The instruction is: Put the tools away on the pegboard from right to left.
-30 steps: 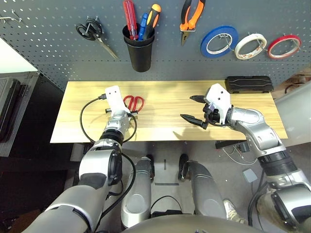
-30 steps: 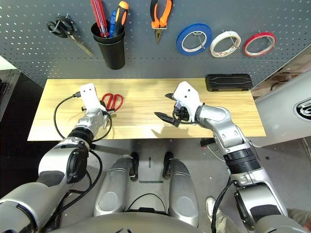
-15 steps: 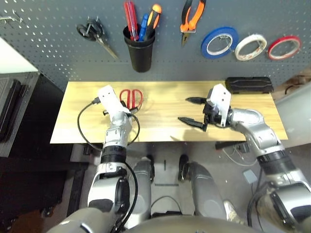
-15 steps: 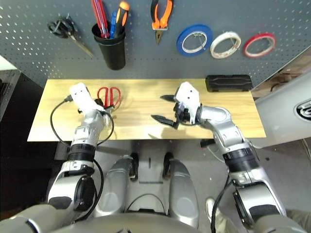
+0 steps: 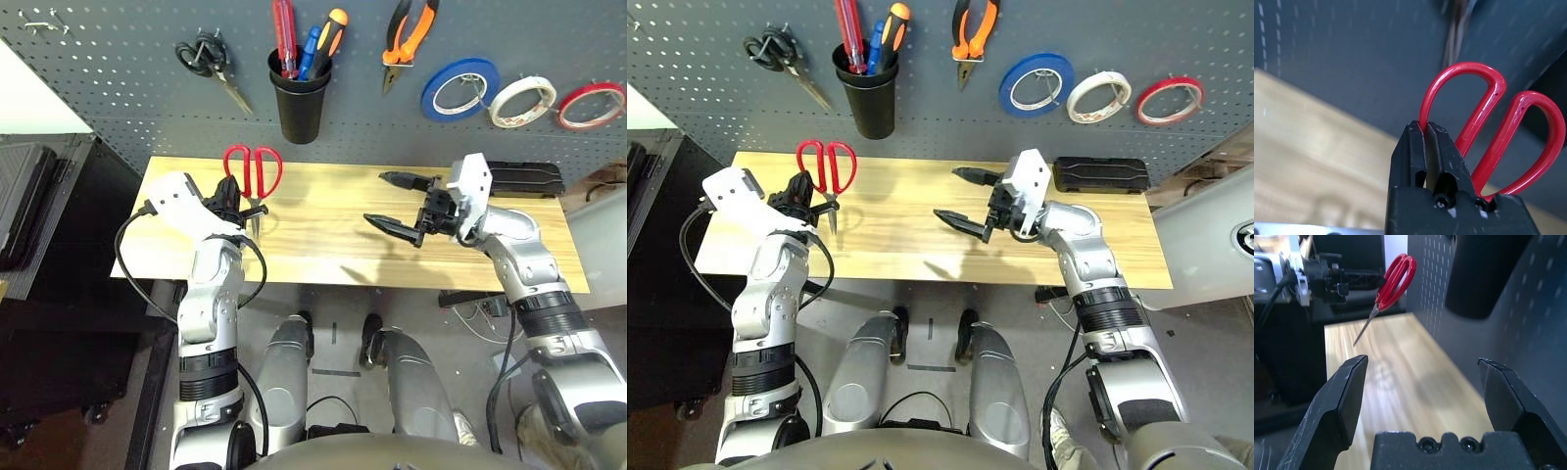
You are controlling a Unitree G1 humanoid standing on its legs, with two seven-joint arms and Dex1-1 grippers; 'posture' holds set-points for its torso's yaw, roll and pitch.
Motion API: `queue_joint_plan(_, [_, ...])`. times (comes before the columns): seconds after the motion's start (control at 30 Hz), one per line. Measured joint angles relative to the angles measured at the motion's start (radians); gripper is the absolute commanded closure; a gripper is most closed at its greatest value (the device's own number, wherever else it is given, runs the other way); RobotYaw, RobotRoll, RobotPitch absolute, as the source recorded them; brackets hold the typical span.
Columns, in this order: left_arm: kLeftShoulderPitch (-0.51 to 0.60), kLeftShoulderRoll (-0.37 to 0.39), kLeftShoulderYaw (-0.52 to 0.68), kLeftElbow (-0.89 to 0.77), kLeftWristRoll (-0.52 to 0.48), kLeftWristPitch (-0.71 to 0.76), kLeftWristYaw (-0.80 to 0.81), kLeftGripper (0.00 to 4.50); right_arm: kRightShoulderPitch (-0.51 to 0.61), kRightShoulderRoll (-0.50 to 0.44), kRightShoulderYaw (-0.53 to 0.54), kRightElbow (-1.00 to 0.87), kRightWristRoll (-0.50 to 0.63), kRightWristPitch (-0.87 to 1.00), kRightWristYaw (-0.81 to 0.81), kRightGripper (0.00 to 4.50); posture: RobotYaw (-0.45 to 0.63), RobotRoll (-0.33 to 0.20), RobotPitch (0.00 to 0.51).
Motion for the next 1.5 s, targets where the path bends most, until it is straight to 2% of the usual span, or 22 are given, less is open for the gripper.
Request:
queue_joint_plan(0.27, [-0.075,0.046,0.022,-0.045,-0.085,0.014,-0.028,4.47,0.0,0.017,-0.052,-0.04,0.076,-0.016,0.006,0.0,0.29,0.0,0.17])
queue_joint_plan(0.63, [-0.21,0.133,0.075,-0.019,-0.145,0.071,-0.029,4.47,0.004,0.009,-0.074,-0.163,0.118,0.043,-0.051,0.0,0.26,0.0,0.168])
queue_joint_plan(1.0, [-0.333,0.186,0.09,0.178,-0.152,0.069,-0.056,4.47,0.002,0.001,-0.082,-0.183,0.118,0.082,-0.117,0.0,0.25,0.0,0.175])
queue_joint_plan(1.23, [-0.442,0.195,0.08,0.373,-0.112,-0.016,-0.088,4.47,-0.02,0.018,-0.078,-0.177,0.111,0.081,-0.137,0.0,0.24,0.0,0.173])
queue_joint_plan(1.5, [-0.469,0.223,0.102,0.465,-0.105,-0.066,-0.103,4.47,-0.022,0.028,-0.076,-0.175,0.093,0.074,-0.148,0.0,0.23,0.0,0.177])
